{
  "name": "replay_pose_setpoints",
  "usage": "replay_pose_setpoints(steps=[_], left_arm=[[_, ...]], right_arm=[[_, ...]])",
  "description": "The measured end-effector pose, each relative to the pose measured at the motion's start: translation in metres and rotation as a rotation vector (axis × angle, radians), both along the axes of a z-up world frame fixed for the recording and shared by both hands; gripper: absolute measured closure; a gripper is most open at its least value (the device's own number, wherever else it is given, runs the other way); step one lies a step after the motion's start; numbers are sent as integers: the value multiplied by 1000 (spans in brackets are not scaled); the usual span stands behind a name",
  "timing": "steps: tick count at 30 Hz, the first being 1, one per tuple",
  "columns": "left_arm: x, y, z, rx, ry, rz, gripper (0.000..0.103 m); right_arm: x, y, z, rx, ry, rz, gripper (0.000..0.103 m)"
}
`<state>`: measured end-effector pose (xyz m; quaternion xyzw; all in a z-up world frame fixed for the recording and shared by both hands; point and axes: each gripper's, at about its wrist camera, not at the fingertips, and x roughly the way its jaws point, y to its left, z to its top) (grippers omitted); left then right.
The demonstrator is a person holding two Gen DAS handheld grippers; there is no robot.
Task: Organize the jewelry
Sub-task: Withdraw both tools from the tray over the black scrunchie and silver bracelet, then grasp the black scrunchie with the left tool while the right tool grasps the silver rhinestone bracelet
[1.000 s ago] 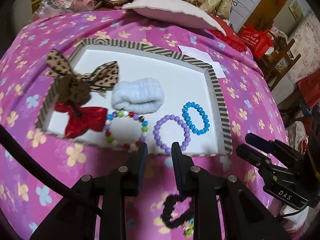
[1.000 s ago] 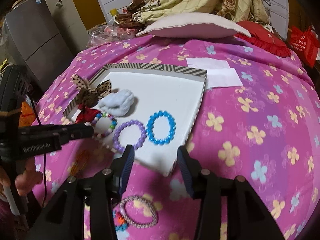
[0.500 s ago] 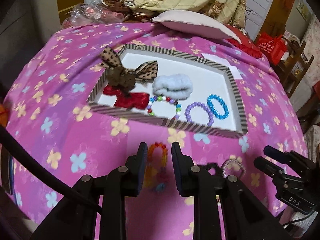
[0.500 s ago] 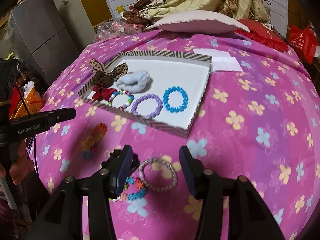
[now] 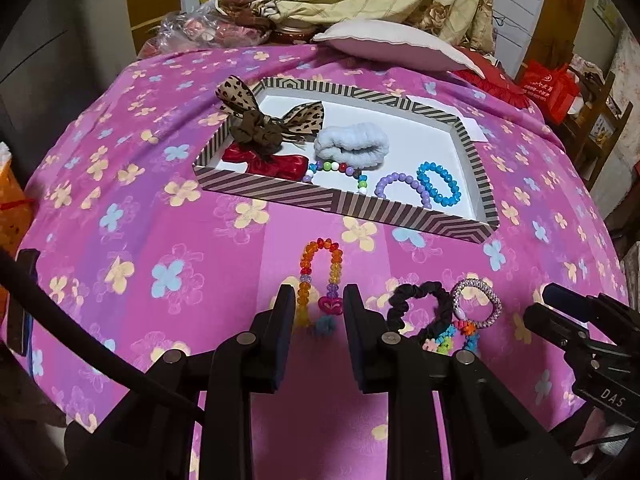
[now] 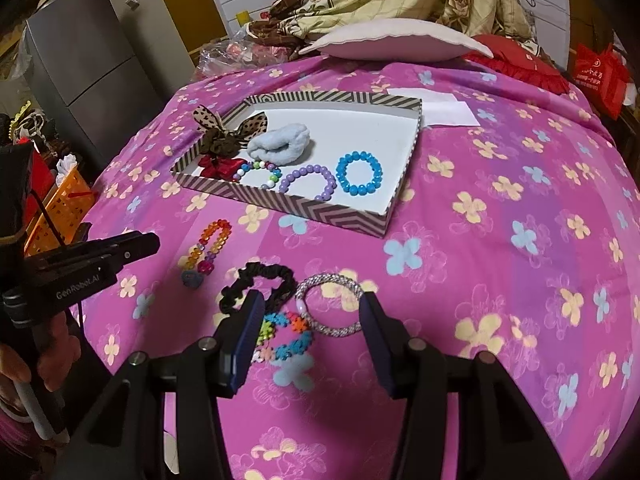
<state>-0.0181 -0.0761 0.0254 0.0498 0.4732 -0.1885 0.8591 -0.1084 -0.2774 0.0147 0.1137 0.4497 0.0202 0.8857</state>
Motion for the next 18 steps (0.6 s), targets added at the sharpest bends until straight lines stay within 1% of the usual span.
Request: replay_pose_setpoints(steps=[14,18], left_arm=[[-9,-1,0,13,-5,-3,57],[-10,-2,-1,15,1,-7,57]], right_arm=[[-6,4,-3,-2,14,8,51],[-7,4,-3,-1,11,6,47]])
